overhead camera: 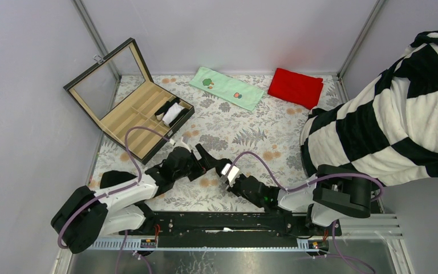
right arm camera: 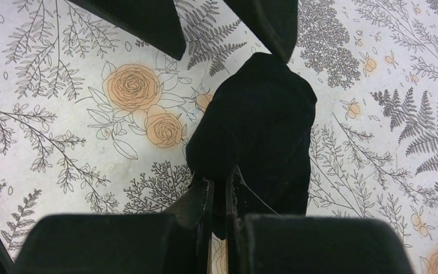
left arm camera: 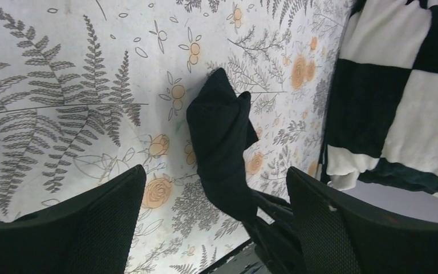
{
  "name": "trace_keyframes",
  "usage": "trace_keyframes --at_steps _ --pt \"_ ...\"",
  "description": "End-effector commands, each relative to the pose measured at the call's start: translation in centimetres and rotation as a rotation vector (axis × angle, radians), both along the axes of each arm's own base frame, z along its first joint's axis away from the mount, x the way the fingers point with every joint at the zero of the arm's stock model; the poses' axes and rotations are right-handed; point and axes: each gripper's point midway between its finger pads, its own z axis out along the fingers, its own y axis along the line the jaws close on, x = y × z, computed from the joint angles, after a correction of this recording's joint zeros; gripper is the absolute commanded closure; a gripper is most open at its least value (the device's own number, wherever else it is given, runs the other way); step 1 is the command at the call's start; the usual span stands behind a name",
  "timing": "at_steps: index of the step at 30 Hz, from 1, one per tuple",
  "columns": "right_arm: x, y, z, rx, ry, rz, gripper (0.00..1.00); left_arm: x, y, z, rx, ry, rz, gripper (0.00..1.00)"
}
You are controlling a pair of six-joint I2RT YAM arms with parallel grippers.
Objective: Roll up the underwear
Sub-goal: Roll the underwear to the center of the board, then move the storage box to the center of the board.
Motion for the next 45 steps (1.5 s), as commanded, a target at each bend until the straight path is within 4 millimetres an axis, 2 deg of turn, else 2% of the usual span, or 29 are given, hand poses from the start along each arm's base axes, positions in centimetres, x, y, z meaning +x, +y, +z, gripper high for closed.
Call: trace_keyframes --at_steps 1,8,15,27,30,33,35,38,39,41,43,45 --pt "0.1 1.3 0.9 0.083 0.025 -0.041 0.99 0.7 -0.9 0.2 -0.072 0.000 0.037 0.06" --pt "0.0 2.1 1.0 0.102 0.023 -0.040 0.99 -0.2 -2.4 -1.6 -0.073 0.056 -0.009 0.15" --pt "-0.4 2.3 0.9 0.102 0.022 -0.032 0.99 -0.2 -2.7 -3.1 -0.060 0.104 0.020 0.22" --pt "-0.3 2.4 0.9 0.106 0.022 -0.037 0.97 -0.4 -3.6 -4.0 -0.084 0.146 0.033 0.40" --pt "-0.6 2.6 0.8 0.104 0.027 -0.016 0.96 -0.4 -3.7 -4.1 -0.086 0.144 0.032 0.48" --pt "-0.8 2.6 0.8 0.097 0.023 0.003 0.92 -0.3 -3.7 -4.1 -0.088 0.134 0.027 0.63" --pt "-1.0 2.5 0.9 0.092 0.022 0.017 0.89 -0.3 -3.8 -4.0 -0.084 0.120 0.014 0.73" --pt "-1.5 2.2 0.9 0.084 0.024 0.050 0.80 -0.1 -3.9 -3.8 -0.072 0.085 -0.012 0.83" --pt "-1.8 2.3 1.3 0.089 0.026 0.065 0.75 0.0 -4.0 -3.7 -0.069 0.068 -0.024 0.89" --pt "-2.3 2.3 2.1 0.107 0.034 0.094 0.56 0.3 -4.1 -3.3 -0.059 0.024 -0.044 0.97" --pt "-2.6 1.9 3.3 0.126 0.043 0.094 0.47 0.7 -4.1 -2.7 -0.043 -0.036 -0.066 1.00" --pt "-2.8 1.5 4.7 0.139 0.060 0.086 0.41 1.1 -4.1 -1.7 -0.024 -0.112 -0.103 1.00"
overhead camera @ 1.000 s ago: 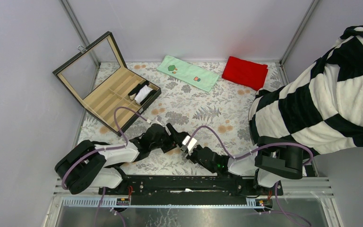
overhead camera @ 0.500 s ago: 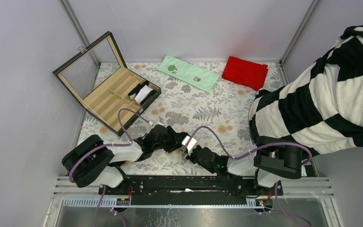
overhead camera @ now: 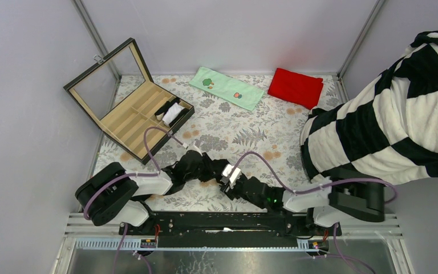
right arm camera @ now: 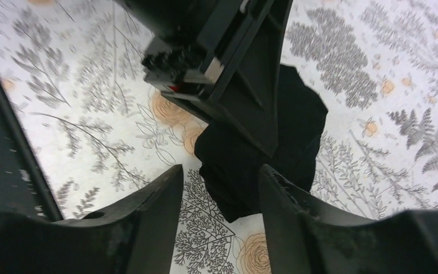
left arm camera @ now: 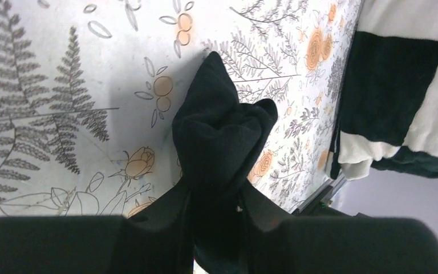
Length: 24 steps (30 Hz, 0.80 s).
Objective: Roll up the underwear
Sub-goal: Move the storage box to the center of the board.
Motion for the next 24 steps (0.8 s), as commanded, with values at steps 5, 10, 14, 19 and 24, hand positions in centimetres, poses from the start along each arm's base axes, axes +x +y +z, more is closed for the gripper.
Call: trace_keyframes --at_steps 5,10,14,19,24 --pt "-2.4 -1.4 6.5 0.121 0.118 0.018 0.35 2.0 1.0 3.7 0.174 -0.355 -0.146 1.00" --pt "-2.3 -2.6 11.9 0.277 0.155 -0.047 0.22 2.0 2.7 8.5 0.284 -0.572 -0.237 1.00" --pt "-3.5 -2.1 15.3 0.379 0.129 0.052 0.16 0.0 2.5 14.6 0.250 -0.834 -0.389 1.00" --pt "-5.7 -1.3 20.8 0.527 0.097 0.212 0.15 -4.1 2.8 20.7 0.243 -1.110 -0.650 1.00" --pt "-7.3 -2.1 25.0 0.652 -0.065 0.343 0.14 -8.1 4.0 24.9 0.289 -1.412 -0.901 1.00"
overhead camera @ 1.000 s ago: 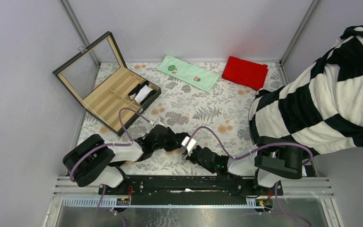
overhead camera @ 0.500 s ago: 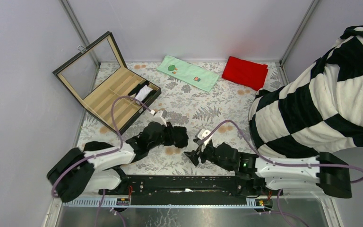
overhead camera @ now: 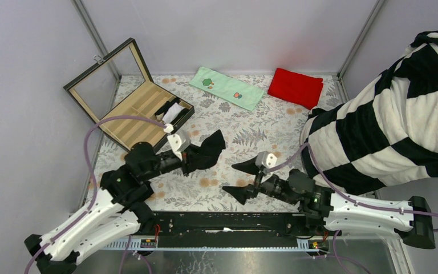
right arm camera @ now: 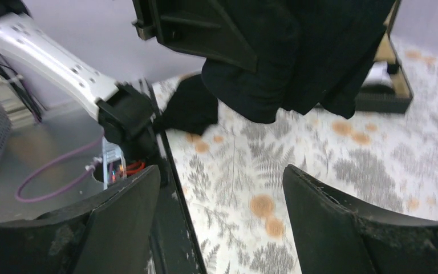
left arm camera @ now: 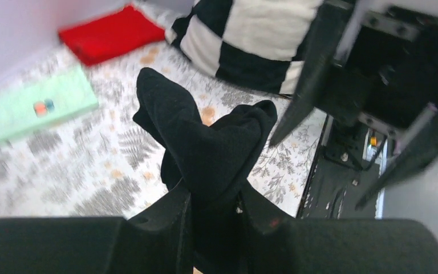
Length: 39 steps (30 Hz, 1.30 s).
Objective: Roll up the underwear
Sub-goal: Move the storage box to the center of the board.
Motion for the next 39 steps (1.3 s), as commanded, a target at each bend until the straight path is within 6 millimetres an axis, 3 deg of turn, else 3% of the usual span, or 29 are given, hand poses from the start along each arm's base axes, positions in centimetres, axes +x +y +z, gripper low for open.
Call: trace_keyframes --at_steps 1,7,15,21,27,33,39 --pt "-2.1 -0.3 7.0 0.208 -0.213 0.114 0.14 -4.3 1.2 1.5 0.161 -0.334 -0.265 1.00" --pt "-2.5 -0.7 10.7 0.215 -0.435 0.132 0.14 -7.1 2.2 4.9 0.156 -0.671 -0.393 1.00" --pt "-3.4 -0.8 15.3 0.281 -0.563 0.163 0.13 -11.3 1.5 7.7 0.058 -0.746 -0.633 1.00" --pt "-4.6 0.3 16.8 0.241 -0.614 0.252 0.12 -13.2 1.9 9.8 -0.023 -0.789 -0.685 1.00" --pt "-6.0 1.7 16.7 0.205 -0.599 0.368 0.15 -12.6 1.3 10.6 -0.044 -0.774 -0.674 1.00" --pt "-5.9 2.3 15.2 0.150 -0.549 0.386 0.22 -11.5 0.9 11.4 -0.064 -0.794 -0.617 1.00" --pt "-5.0 1.9 15.2 0.170 -0.541 0.324 0.23 -9.7 0.7 12.0 -0.072 -0.800 -0.507 1.00"
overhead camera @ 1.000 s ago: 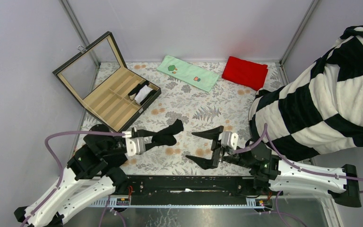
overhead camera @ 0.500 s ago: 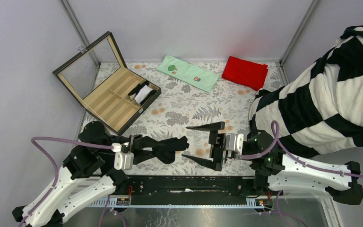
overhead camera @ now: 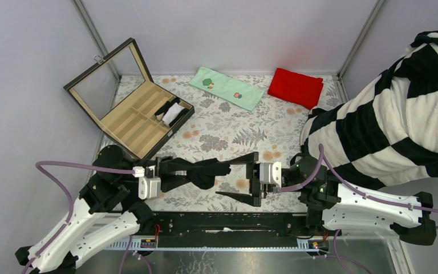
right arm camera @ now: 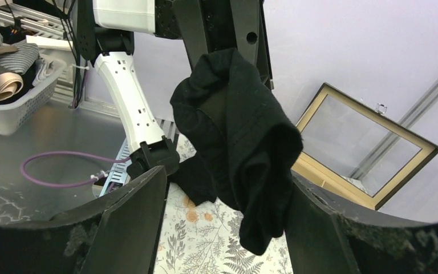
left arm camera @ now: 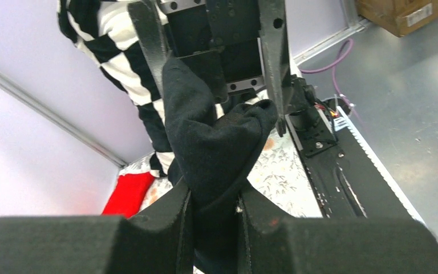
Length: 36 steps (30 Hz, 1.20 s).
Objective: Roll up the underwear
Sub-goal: Move the storage box to the center of the board.
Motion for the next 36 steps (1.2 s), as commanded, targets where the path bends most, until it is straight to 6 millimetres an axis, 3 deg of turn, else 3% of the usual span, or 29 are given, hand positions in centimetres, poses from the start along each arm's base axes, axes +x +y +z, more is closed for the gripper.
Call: trace_keyframes --at_steps 1,9,13,19,27,32,34,36 --pt "0.4 -0.7 2.1 0.082 0.004 -0.035 0.23 1.3 -0.1 2.0 -0.090 -0.036 0.077 1.00" --pt "2.5 0.3 2.8 0.132 0.018 -0.128 0.29 3.7 -0.2 2.2 -0.130 0.008 0.195 1.00" --pt "3.7 0.7 2.5 0.140 0.008 -0.190 0.31 5.3 0.2 3.6 -0.214 0.067 0.286 1.00" --pt "4.5 1.3 2.6 0.161 -0.001 -0.220 0.38 6.7 0.5 4.3 -0.271 0.124 0.356 1.00" --pt "4.8 1.3 2.6 0.184 0.006 -0.235 0.60 7.1 0.2 3.8 -0.266 0.144 0.364 1.00" --pt "4.9 1.3 2.7 0.190 0.024 -0.240 0.85 7.2 0.1 3.6 -0.260 0.144 0.362 1.00" --pt "5.1 1.4 2.5 0.186 0.035 -0.247 1.00 7.1 0.0 3.6 -0.260 0.147 0.355 1.00" --pt "5.2 1.4 2.4 0.190 0.054 -0.253 1.00 7.0 -0.1 3.4 -0.253 0.152 0.345 1.00"
